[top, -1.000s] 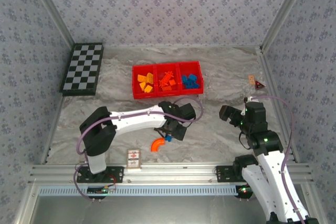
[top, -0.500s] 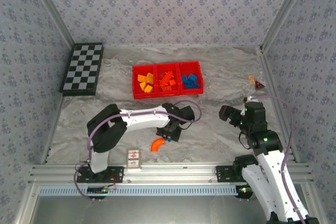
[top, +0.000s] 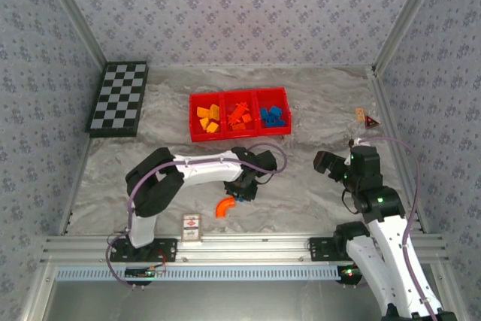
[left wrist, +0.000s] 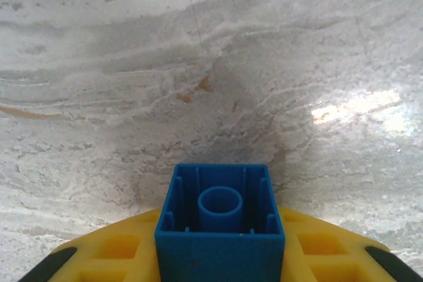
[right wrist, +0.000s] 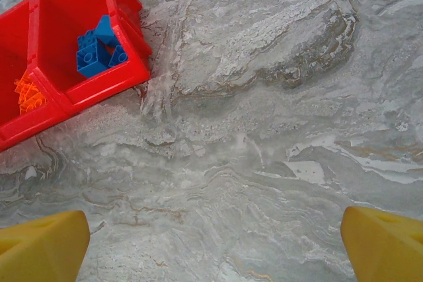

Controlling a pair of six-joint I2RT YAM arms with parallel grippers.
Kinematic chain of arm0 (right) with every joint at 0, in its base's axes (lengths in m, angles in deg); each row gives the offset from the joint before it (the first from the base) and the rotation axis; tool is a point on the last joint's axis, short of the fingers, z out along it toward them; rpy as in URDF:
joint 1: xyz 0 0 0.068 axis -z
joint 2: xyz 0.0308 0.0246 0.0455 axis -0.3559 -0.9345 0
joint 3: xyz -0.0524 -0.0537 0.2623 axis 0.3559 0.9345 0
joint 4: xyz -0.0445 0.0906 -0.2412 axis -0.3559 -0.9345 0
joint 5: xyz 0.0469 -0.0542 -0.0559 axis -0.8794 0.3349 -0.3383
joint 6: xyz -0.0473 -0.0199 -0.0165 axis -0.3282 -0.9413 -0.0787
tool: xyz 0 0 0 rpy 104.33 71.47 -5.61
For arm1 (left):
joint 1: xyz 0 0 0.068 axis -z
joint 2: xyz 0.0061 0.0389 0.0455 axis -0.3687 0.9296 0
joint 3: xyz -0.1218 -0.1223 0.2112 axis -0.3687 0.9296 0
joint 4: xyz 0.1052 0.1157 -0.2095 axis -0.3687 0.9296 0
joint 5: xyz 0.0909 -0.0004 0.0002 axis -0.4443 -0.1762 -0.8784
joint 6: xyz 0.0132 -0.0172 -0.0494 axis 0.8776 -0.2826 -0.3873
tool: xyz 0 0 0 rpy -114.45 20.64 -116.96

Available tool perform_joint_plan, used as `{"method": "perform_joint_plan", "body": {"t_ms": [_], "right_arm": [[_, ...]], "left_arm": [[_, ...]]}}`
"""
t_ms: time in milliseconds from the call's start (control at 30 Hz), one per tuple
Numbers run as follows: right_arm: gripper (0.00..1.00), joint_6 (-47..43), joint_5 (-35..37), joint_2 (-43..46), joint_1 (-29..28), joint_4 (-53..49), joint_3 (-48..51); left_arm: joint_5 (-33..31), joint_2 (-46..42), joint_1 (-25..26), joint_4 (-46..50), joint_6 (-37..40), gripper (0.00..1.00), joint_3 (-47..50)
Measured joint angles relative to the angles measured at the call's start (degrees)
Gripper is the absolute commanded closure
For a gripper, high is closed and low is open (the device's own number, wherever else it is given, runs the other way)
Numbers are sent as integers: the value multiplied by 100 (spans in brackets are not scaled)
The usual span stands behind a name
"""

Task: Sort the legos into containers by color
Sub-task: Pick up the lego from the middle-left of the table, then place the lego in the container.

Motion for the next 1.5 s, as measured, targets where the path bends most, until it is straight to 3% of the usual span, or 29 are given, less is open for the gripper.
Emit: {"method": "perform_joint_plan", "body": {"t_ms": [200,433,733,900,1333,1500], "right_arm": [[0,0,17,0,0,2,2],[0,0,20,-11,0,31,57],[0,0,17,-9,-15,28,57],[0,0,20,-9,-15,28,57],[0,0,17,-11,-31,11,55],[0,0,20,-31,-52,9,55]], "left_arm": [[-162,0,-87,13,-7,72,-227],[-833,-133,-212,-35,260,71,-1370],[-1547,-98,-1010,-494,907,71,-2966],[-1705,614,-1432,-767,1211,71,-4299],[-1316,3676,-1696,-737,1670,71,-7403],[-990,4092,-2002,-706,1665,69,-7663]]}}
